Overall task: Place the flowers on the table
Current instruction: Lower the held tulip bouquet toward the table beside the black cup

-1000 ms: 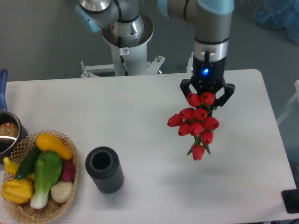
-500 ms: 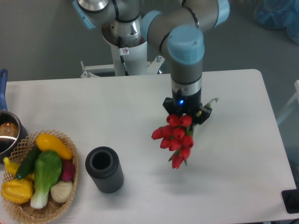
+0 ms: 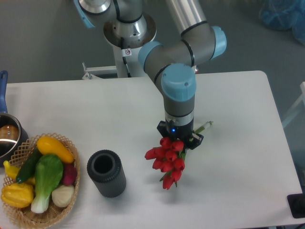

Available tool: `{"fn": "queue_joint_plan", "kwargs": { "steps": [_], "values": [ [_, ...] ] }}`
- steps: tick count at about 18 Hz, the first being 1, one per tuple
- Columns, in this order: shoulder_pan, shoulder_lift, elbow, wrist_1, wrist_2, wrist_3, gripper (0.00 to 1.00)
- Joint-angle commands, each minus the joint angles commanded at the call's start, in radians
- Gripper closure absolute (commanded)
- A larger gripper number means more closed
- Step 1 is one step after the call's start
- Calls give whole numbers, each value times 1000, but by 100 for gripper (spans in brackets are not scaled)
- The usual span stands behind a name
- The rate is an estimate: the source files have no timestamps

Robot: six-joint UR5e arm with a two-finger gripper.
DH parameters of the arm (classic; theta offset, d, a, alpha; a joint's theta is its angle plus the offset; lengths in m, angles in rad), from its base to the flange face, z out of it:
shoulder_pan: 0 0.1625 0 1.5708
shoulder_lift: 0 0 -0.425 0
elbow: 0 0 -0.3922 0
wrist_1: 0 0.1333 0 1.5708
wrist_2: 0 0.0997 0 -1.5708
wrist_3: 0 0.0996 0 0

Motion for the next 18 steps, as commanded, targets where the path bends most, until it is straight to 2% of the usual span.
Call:
{"fn": "queue_joint_plan", "kwargs": {
  "steps": [4,7,14,15,17,18],
  "values": [
    [-9,-21,0,9,0,-2,60],
    [-15,-38,0,11,0,-3,55],
    [-34,-65,2,26,0,-8,55],
    [-34,-58,2,26,0,-3,52],
    [-31,-48,20,29,0,0,28],
    [-29,-43,44,28,0,0,20]
  ]
}}
